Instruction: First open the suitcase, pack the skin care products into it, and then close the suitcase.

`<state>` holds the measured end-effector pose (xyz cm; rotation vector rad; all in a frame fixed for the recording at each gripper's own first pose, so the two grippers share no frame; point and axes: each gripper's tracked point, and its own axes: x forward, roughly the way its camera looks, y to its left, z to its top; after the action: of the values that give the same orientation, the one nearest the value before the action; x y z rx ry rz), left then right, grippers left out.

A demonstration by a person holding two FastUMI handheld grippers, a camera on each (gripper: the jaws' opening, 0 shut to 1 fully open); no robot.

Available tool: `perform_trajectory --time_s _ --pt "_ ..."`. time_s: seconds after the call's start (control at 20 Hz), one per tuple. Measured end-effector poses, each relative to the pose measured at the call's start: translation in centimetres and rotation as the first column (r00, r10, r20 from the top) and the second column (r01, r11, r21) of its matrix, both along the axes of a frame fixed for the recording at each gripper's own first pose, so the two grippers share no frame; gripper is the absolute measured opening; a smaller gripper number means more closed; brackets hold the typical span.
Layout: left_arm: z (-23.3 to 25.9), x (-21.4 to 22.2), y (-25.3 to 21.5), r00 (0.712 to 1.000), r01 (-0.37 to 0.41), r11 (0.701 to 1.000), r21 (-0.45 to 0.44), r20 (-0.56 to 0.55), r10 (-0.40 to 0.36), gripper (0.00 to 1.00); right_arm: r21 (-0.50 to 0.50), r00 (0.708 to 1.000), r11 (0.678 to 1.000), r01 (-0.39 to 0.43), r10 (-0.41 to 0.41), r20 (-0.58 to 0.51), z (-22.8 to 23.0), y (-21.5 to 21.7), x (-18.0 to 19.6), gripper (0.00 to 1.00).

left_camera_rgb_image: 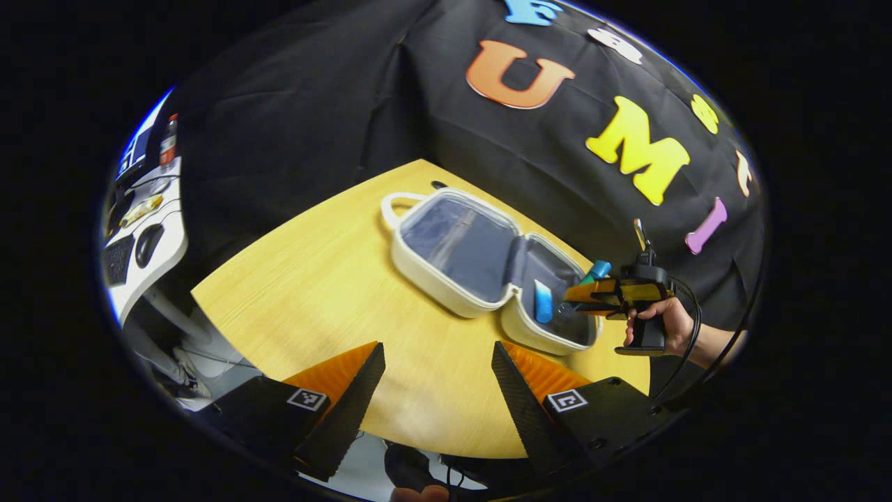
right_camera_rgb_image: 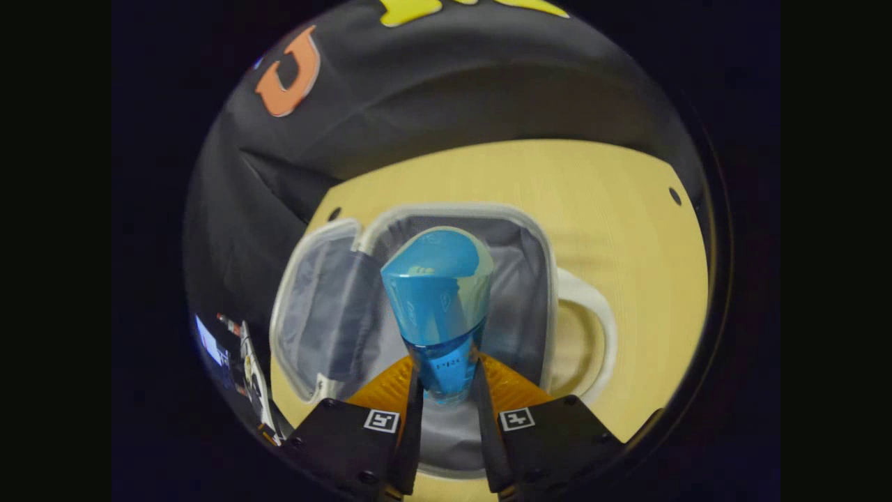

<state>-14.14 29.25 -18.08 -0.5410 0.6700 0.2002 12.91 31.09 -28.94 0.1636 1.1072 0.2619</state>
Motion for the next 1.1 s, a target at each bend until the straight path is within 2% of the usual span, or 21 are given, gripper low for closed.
perform_trajectory --time_s 0.1,0.2,0.5,0.7,0.85,0.9,0.95,1.0,1.05,1.1 --pt "-0.1 -1.0 1.7 0.999 -0.036 0.999 0.006 -0.007 0.036 0.99 -0.018 0.996 0.998 0.054 -0.055 -0.069 -1.3 -0.3 -0.6 0.36" --pt "0.0 -1.0 2.8 0.998 -0.058 0.998 0.012 -0.004 0.059 0.98 -0.042 0.993 0.996 0.079 -0.083 -0.085 -1.8 -0.5 -0.6 0.35" --pt "0.2 0.3 4.6 0.998 -0.067 0.998 0.02 0.015 0.067 0.99 -0.168 0.978 0.977 0.13 -0.154 -0.139 -3.2 -1.5 -0.2 0.35" --pt "0.0 1.8 5.2 0.998 -0.056 0.998 0.021 0.035 0.055 0.99 -0.188 0.979 0.974 0.125 -0.152 -0.136 -3.3 -1.6 -0.3 0.36" --pt "-0.2 4.0 5.8 0.997 -0.03 0.999 0.011 0.078 0.029 0.99 -0.175 0.986 0.981 0.089 -0.112 -0.123 -2.3 -1.2 -0.9 0.41" --pt "-0.2 4.6 6.5 0.995 -0.028 0.999 0.032 0.092 0.025 0.99 -0.167 0.989 0.983 0.079 -0.099 -0.111 -1.5 -0.9 -1.4 0.41" --pt "-0.4 5.0 7.2 0.995 -0.027 0.998 0.06 0.093 0.022 0.99 -0.153 0.992 0.986 0.067 -0.082 -0.093 -0.7 -0.8 -1.8 0.52" --pt "-0.3 5.4 7.9 0.995 -0.028 0.996 0.087 0.1 0.019 0.99 -0.147 0.996 0.988 0.052 -0.063 -0.07 0.5 -0.8 -2.3 0.55" --pt "-0.2 5.9 8.3 0.994 -0.03 0.994 0.107 0.106 0.018 0.99 -0.145 0.998 0.989 0.038 -0.044 -0.042 1.6 -1.1 -2.7 0.66" --pt "0.0 6.4 8.6 0.993 -0.032 0.992 0.118 0.12 0.018 0.99 -0.136 1.0 0.99 0.026 -0.028 -0.012 2.8 -1.3 -3.2 0.72"
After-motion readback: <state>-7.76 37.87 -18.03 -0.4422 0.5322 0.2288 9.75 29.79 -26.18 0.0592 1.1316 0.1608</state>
